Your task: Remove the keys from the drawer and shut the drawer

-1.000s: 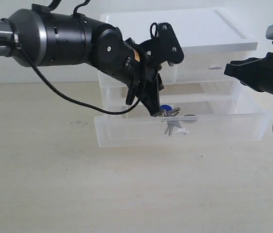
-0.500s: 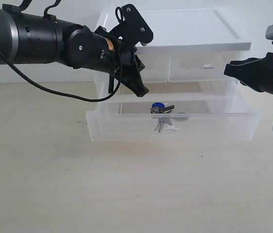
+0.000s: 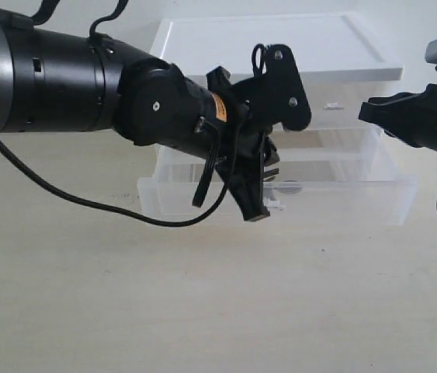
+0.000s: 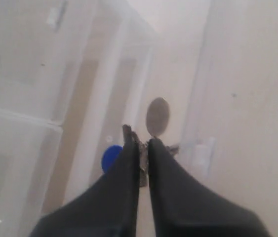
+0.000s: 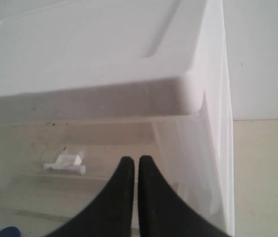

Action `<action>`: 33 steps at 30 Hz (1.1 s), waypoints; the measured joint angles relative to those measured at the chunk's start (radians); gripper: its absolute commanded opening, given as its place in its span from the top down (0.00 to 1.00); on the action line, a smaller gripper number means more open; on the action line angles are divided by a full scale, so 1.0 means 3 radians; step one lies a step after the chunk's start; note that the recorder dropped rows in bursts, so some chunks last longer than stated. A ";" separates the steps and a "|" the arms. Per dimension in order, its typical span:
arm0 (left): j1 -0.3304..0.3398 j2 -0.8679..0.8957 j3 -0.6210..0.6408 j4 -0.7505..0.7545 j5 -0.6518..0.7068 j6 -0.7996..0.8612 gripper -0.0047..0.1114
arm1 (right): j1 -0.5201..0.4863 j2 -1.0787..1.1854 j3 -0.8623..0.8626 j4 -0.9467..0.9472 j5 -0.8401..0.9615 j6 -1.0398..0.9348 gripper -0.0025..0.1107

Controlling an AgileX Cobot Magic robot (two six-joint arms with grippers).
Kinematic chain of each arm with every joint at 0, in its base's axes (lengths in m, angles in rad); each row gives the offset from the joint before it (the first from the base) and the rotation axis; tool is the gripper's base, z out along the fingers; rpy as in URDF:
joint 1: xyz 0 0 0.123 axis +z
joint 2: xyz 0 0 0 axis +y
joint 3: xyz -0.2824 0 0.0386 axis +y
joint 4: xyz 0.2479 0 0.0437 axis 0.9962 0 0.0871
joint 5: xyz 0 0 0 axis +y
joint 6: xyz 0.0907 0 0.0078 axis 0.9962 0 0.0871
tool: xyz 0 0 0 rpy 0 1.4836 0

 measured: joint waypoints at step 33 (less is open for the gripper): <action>-0.0016 0.0313 0.0013 -0.0059 -0.0133 0.0270 0.92 | 0.0000 0.0000 0.0000 0.0000 0.0000 0.0000 0.98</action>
